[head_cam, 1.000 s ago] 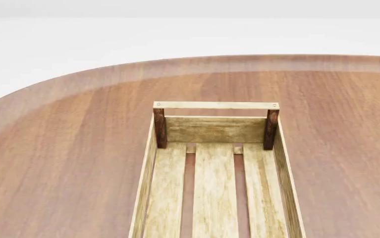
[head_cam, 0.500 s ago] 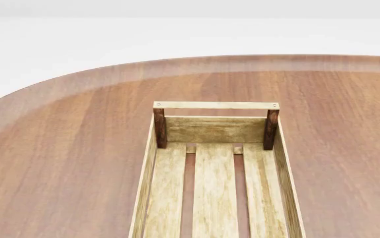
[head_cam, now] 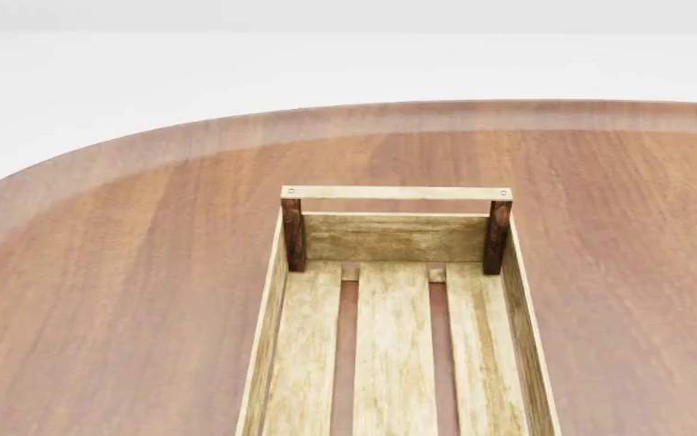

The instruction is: Pick up the cream cheese and put it in the tray.

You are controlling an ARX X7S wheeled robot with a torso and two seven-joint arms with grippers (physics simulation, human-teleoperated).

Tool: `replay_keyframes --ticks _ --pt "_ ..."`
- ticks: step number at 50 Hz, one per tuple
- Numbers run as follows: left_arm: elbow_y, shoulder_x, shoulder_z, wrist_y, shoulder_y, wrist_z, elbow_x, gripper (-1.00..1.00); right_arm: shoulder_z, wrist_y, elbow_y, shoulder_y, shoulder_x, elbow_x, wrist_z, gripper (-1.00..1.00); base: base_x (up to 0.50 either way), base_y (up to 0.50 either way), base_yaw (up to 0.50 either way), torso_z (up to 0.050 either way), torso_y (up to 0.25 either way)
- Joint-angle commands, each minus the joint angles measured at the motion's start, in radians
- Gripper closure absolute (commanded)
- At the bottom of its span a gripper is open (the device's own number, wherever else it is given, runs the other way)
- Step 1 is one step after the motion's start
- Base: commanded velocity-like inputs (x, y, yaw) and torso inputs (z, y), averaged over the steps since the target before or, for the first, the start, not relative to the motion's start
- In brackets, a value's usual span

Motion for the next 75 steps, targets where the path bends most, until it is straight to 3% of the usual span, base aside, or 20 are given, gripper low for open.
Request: replay_keyframes --ticks 1,75 --pt "-0.003 -0.002 0.003 0.001 -0.001 -0.003 0.001 -1.0 0.026 0.006 0.047 0.024 0.007 0.042 -0.008 -1.0 0.0 0.0 0.0 0.0 0.0" --pt "-0.008 -0.014 0.018 -0.003 -0.009 -0.024 0.003 -1.0 0.1 -0.085 0.292 0.061 0.046 0.114 -0.007 -1.0 0.0 0.0 0.0 0.0 0.0"
